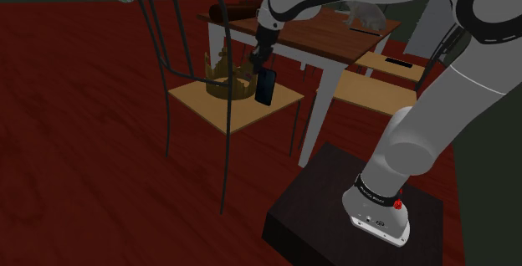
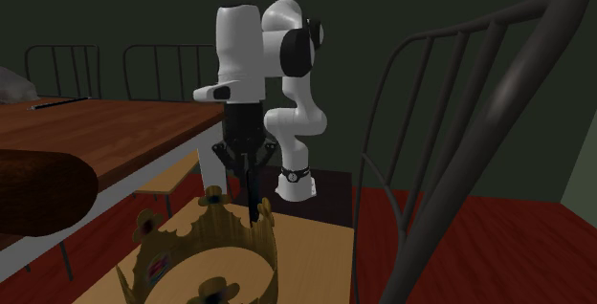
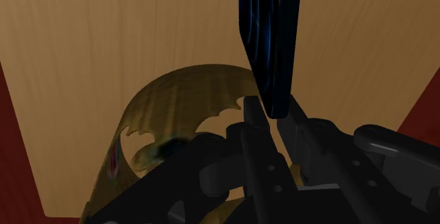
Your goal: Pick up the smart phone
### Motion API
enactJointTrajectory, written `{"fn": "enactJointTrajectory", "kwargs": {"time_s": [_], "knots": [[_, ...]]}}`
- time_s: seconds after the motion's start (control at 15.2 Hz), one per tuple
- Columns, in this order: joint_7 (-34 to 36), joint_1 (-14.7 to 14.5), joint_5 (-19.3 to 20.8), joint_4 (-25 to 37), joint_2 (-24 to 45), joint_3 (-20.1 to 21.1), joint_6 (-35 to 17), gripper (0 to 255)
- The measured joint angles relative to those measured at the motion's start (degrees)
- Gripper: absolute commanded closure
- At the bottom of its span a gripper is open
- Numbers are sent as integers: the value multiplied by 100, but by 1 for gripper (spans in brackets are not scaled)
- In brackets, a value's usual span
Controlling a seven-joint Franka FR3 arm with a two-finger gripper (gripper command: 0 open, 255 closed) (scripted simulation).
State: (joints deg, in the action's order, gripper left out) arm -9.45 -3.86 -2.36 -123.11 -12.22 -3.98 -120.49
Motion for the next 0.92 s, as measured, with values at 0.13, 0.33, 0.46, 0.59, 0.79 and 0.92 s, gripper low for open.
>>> {"fn": "enactJointTrajectory", "kwargs": {"time_s": [0.13,0.33,0.46,0.59,0.79,0.92], "knots": [[4,1,4,127,-8,-1,136,255],[13,4,12,301,-64,-1,364,255],[15,7,16,462,-64,-5,524,255],[38,1,19,605,-75,6,678,255],[44,2,22,821,-74,4,892,255],[50,1,23,954,-68,5,1021,255]]}}
